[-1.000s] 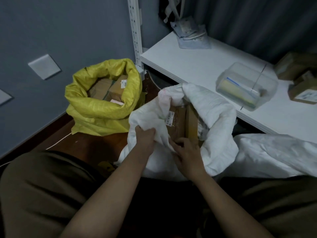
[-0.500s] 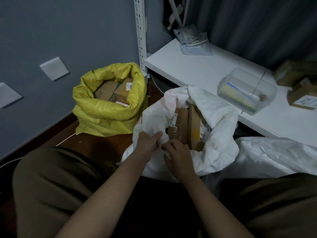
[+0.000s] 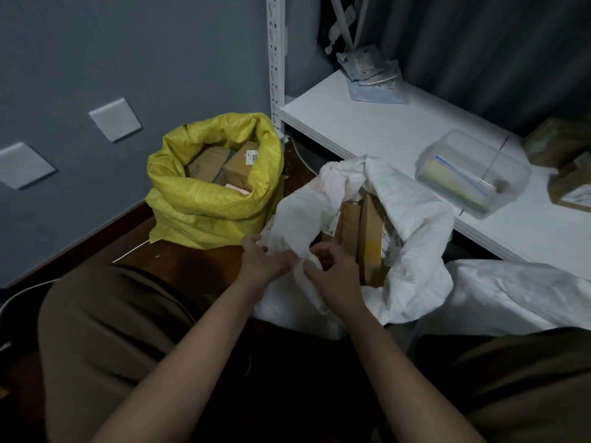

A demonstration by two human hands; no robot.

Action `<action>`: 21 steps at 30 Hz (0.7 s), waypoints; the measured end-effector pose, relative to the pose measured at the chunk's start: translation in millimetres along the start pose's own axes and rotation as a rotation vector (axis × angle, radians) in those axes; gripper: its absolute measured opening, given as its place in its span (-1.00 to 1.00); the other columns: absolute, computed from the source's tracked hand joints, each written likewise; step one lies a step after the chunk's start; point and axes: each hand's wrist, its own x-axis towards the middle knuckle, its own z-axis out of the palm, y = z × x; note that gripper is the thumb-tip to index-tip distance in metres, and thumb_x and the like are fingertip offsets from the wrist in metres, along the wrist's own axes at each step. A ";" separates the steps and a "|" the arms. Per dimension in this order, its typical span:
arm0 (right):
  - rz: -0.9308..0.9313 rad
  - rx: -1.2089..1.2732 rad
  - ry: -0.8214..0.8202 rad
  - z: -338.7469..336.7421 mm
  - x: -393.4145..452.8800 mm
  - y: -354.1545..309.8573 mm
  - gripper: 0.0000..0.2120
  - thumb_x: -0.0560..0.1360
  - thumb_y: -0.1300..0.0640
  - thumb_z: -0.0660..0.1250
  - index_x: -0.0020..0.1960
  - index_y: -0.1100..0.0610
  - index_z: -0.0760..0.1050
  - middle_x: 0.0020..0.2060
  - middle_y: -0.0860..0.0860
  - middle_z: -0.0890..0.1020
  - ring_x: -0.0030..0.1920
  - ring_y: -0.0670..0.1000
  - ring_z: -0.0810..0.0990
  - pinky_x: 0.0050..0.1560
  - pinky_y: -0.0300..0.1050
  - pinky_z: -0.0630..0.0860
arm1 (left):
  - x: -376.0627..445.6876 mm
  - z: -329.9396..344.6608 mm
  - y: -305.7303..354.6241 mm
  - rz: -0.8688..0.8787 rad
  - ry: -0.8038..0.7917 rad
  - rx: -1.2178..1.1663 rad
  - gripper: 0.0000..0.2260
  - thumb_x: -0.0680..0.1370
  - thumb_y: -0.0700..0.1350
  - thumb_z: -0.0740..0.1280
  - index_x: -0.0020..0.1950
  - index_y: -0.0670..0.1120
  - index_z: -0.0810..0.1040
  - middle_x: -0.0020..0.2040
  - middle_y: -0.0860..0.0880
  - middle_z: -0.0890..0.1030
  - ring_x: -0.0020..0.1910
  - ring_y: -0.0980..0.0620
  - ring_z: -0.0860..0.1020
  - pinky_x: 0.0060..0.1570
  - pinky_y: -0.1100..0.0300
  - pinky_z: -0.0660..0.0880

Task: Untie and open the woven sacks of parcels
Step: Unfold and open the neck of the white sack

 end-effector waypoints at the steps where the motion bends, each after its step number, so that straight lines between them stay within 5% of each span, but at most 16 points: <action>1: -0.104 -0.085 0.011 3.8 -1.2 1.2 -0.82 0.37 0.28 0.45 -0.04 0.15 0.56 -0.15 -0.01 0.60 -0.16 -0.14 0.53 -0.15 -0.35 0.44 | 1.3 1.6 1.2 -0.010 -0.042 -0.015 -0.53 0.43 -0.28 0.41 0.26 -0.17 0.29 0.17 -0.06 0.39 -0.03 0.16 0.47 -0.18 0.33 0.53; 3: -0.301 -0.289 -0.024 11.0 -1.8 9.4 -0.82 0.36 0.30 0.42 -0.06 0.19 0.54 -0.16 0.04 0.55 -0.15 -0.09 0.47 -0.18 -0.32 0.35 | -5.1 8.0 13.0 -0.102 -0.119 -0.145 -0.77 0.54 -0.22 0.31 0.18 -0.15 0.43 0.09 -0.13 0.52 -0.07 0.06 0.55 -0.15 0.23 0.55; 6: -0.386 -0.385 -0.090 13.1 -8.5 21.3 -0.88 0.41 0.24 0.37 -0.05 0.17 0.54 -0.16 0.04 0.54 -0.13 -0.02 0.50 -0.14 -0.22 0.41 | -7.3 17.2 17.7 -0.061 -0.042 -0.096 -0.82 0.54 -0.11 0.35 0.08 -0.18 0.51 0.06 -0.19 0.60 -0.04 -0.08 0.59 -0.07 0.03 0.59; 9: -0.092 -0.020 0.030 8.0 -8.9 9.7 -0.87 0.50 0.06 0.35 0.00 0.10 0.53 -0.11 -0.06 0.57 -0.07 -0.10 0.56 -0.04 -0.28 0.47 | -5.1 16.2 18.8 -0.045 -0.013 -0.155 -0.83 0.55 -0.25 0.30 0.12 -0.25 0.54 0.05 -0.20 0.59 -0.06 -0.09 0.58 -0.12 0.08 0.58; 13: 0.332 0.217 -0.051 4.5 12.9 -3.0 -0.71 0.53 0.00 0.33 0.16 0.15 0.51 -0.01 -0.02 0.64 -0.03 -0.14 0.61 -0.07 -0.31 0.55 | -8.7 10.9 17.1 -0.092 -0.236 -0.221 -0.80 0.59 -0.19 0.26 0.19 -0.17 0.53 0.09 -0.16 0.62 0.03 -0.08 0.60 -0.08 0.13 0.56; 17: 0.346 0.168 -0.023 14.8 12.7 -4.8 -0.75 0.47 0.12 0.37 0.13 0.15 0.57 -0.05 0.00 0.66 -0.06 -0.11 0.62 -0.16 -0.35 0.52 | -9.8 -1.7 15.9 0.002 -0.222 0.203 -0.73 0.56 -0.10 0.30 0.23 -0.17 0.50 0.17 -0.17 0.58 0.10 -0.07 0.56 -0.13 0.21 0.51; 19: 0.246 0.103 0.058 21.5 8.2 -5.3 -0.84 0.47 0.17 0.37 0.05 0.13 0.58 -0.13 -0.05 0.63 -0.12 -0.17 0.58 -0.18 -0.43 0.46 | -7.8 -2.8 19.8 0.161 -0.024 0.529 -0.57 0.50 0.01 0.38 0.26 -0.19 0.41 0.16 -0.11 0.53 0.09 -0.06 0.53 -0.10 0.15 0.46; 21: 0.149 0.050 0.126 28.2 5.7 -4.3 -0.91 0.46 0.24 0.37 -0.04 0.13 0.56 -0.19 -0.07 0.59 -0.15 -0.14 0.54 -0.20 -0.46 0.40 | -9.4 -0.4 26.4 0.316 0.136 0.576 -0.51 0.48 0.04 0.39 0.27 -0.15 0.33 0.16 -0.08 0.43 0.08 -0.03 0.47 0.01 0.09 0.45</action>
